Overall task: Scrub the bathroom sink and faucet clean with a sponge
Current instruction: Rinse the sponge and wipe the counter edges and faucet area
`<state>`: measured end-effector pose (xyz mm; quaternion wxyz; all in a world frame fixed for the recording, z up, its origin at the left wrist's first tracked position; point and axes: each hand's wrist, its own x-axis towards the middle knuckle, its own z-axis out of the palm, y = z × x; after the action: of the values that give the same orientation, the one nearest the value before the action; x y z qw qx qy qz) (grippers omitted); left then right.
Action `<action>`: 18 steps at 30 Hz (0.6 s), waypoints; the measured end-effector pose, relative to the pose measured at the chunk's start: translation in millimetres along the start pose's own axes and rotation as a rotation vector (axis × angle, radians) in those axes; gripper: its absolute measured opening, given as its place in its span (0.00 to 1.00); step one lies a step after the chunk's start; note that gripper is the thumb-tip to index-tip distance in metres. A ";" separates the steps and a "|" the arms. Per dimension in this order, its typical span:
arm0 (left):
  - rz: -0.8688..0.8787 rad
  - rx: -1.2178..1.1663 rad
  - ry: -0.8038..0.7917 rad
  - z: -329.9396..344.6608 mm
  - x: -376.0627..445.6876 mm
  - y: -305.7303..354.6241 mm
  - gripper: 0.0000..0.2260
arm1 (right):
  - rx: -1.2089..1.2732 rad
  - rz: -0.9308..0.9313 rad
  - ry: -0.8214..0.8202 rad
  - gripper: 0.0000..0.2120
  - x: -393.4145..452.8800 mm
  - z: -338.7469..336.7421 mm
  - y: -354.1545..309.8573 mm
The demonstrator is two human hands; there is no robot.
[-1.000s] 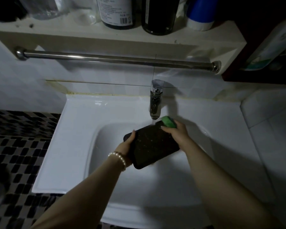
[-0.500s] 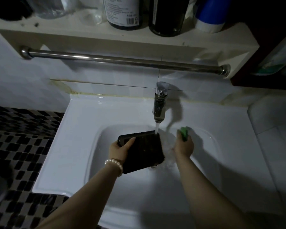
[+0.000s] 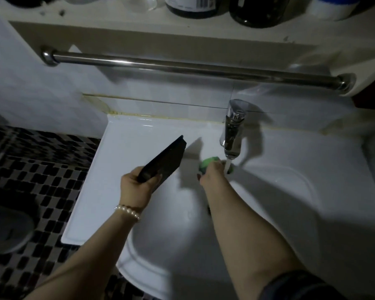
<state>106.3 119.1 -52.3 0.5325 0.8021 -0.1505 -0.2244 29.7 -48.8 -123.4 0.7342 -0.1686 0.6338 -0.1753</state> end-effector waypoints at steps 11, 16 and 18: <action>0.040 0.031 -0.001 -21.0 8.0 -0.8 0.11 | -0.186 0.033 -0.190 0.06 14.0 69.3 84.3; 0.050 0.090 -0.052 -30.0 8.2 -1.3 0.08 | -0.805 -0.188 -0.169 0.26 -0.5 49.3 136.9; 0.049 0.101 -0.076 -24.1 3.9 1.7 0.08 | -1.159 -0.308 -0.241 0.25 -13.8 17.1 165.3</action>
<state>122.2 135.6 -43.5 0.4907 0.8149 -0.2013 -0.2337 52.0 103.8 -186.6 0.5557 -0.6491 0.5068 0.1140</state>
